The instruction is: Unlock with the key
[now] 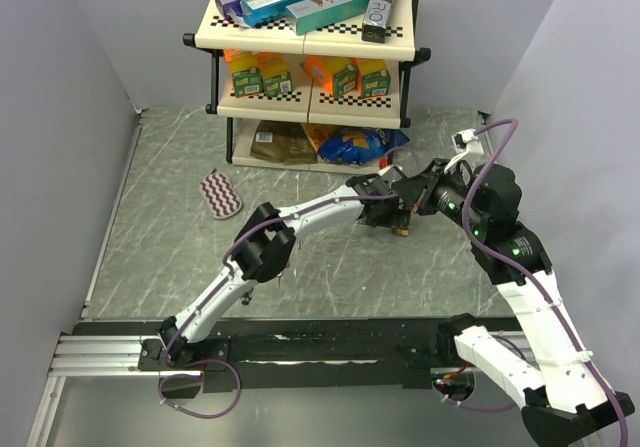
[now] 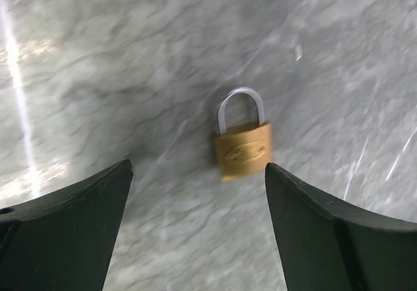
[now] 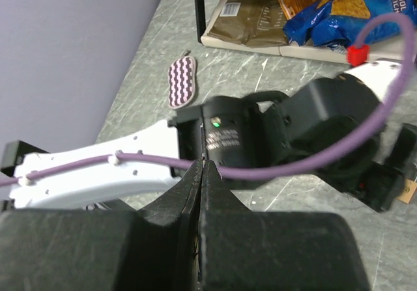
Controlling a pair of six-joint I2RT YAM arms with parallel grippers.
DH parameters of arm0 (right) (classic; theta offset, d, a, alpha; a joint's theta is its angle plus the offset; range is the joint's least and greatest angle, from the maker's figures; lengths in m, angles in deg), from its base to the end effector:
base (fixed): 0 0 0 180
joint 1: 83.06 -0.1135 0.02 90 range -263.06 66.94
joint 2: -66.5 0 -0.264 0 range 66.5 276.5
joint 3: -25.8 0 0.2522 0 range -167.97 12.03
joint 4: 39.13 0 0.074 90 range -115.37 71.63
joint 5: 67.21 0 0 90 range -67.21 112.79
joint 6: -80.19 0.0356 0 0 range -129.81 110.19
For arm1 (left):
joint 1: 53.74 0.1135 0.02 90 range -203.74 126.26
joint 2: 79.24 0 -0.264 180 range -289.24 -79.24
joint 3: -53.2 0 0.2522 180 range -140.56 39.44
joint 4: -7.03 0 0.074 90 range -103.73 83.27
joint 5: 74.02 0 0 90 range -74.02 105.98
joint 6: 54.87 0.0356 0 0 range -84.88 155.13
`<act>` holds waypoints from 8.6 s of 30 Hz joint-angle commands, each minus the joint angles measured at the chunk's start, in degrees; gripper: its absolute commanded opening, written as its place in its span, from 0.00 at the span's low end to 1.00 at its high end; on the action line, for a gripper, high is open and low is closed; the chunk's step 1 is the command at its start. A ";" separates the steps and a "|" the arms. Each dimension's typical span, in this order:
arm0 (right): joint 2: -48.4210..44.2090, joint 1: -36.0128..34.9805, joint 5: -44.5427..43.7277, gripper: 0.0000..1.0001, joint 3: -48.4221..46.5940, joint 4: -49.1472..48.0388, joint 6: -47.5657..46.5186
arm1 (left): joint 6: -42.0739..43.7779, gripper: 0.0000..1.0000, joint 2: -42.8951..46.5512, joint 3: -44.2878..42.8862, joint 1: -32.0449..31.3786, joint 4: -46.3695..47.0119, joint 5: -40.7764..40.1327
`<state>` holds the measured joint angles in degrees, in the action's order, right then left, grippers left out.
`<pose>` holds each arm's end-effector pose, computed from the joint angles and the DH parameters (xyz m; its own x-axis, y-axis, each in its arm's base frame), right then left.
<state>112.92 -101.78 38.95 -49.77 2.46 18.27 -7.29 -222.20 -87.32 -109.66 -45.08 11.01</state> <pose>0.1521 0.0620 0.4043 -0.4463 0.3261 -0.8334 -0.4031 0.7582 0.5126 0.3086 -0.4507 0.1726 -0.8746 0.0934 -0.4758 0.2804 0.8980 -0.3391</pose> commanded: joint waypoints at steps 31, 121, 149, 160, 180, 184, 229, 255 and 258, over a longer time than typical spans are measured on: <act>-0.01 0.61 -0.08 0.00 1.41 -1.12 -0.48 | 4.90 0.33 -1.13 19.92 0.71 -7.45 -13.13; 17.48 -11.07 15.21 0.00 15.22 -12.80 -1.80 | -29.21 0.01 55.05 61.37 11.54 18.13 8.75; 27.06 -12.66 18.20 0.00 11.79 -15.09 1.19 | -31.77 0.01 57.61 62.77 11.54 19.36 7.70; 29.26 -12.66 18.64 0.00 10.65 -15.09 1.37 | -31.59 0.01 56.91 61.90 11.54 19.19 7.96; 31.72 -12.57 11.79 0.00 7.40 -17.29 5.93 | -34.66 0.01 57.96 62.69 11.10 20.07 6.73; 33.47 -12.74 10.29 0.00 5.73 -18.95 7.08 | -36.25 0.01 58.40 63.74 10.75 21.12 5.94; 39.72 -9.85 4.75 0.00 -4.38 -24.85 8.75 | -34.49 0.01 58.05 60.93 9.69 21.30 5.59; 39.90 -3.96 13.80 0.00 -1.13 -34.33 18.06 | -35.90 0.01 68.16 69.28 8.99 37.20 5.50; 40.25 -3.34 15.39 0.00 -0.51 -35.74 19.65 | -35.63 0.01 68.86 69.89 8.99 38.00 5.76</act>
<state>152.50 -108.14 61.53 -49.94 -18.78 34.03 -42.48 -157.70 -17.62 -97.05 -11.42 2.88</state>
